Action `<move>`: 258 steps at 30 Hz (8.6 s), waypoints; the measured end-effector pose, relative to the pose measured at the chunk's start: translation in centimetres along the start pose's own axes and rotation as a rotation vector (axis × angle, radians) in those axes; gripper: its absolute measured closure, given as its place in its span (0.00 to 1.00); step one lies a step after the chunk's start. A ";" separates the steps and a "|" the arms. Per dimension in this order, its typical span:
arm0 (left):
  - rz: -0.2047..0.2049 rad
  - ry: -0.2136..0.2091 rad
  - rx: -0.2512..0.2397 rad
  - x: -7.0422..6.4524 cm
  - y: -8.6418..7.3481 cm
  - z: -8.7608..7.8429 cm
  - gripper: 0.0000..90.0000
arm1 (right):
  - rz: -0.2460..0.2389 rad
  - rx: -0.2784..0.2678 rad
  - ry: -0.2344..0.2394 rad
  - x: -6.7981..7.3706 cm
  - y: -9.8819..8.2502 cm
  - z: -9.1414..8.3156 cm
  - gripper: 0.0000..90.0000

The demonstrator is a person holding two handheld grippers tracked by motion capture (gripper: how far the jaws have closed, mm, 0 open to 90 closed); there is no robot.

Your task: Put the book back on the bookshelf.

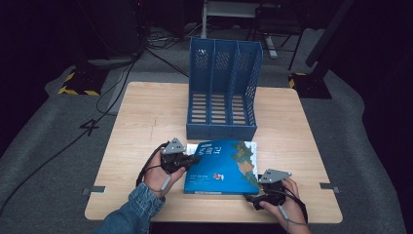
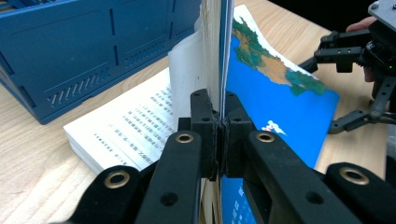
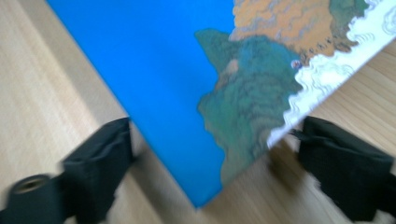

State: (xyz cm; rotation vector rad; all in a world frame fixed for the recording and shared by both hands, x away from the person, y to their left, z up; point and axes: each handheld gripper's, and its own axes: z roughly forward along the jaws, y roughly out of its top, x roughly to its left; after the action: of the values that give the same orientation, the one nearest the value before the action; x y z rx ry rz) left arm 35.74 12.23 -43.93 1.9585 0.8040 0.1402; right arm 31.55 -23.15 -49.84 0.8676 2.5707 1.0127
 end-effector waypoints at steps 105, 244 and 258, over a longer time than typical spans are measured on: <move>-0.313 -0.215 0.215 2.5 1.9 0.2 0.97 | -0.495 -0.292 -0.387 10.0 9.2 8.6 0.00; 0.005 0.334 0.209 8.8 -5.0 0.6 0.22 | 0.100 -0.414 -0.182 2.4 18.2 -7.7 0.68; -0.003 0.334 0.205 8.9 -4.9 0.8 0.22 | 0.141 -0.407 -0.158 1.4 18.9 -8.9 0.68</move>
State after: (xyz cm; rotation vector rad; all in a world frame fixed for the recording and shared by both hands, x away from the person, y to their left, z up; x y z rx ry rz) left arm 40.67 18.36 -50.40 2.1577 1.0730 0.4049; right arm 34.97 -16.09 -30.43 0.9755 2.0909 1.3819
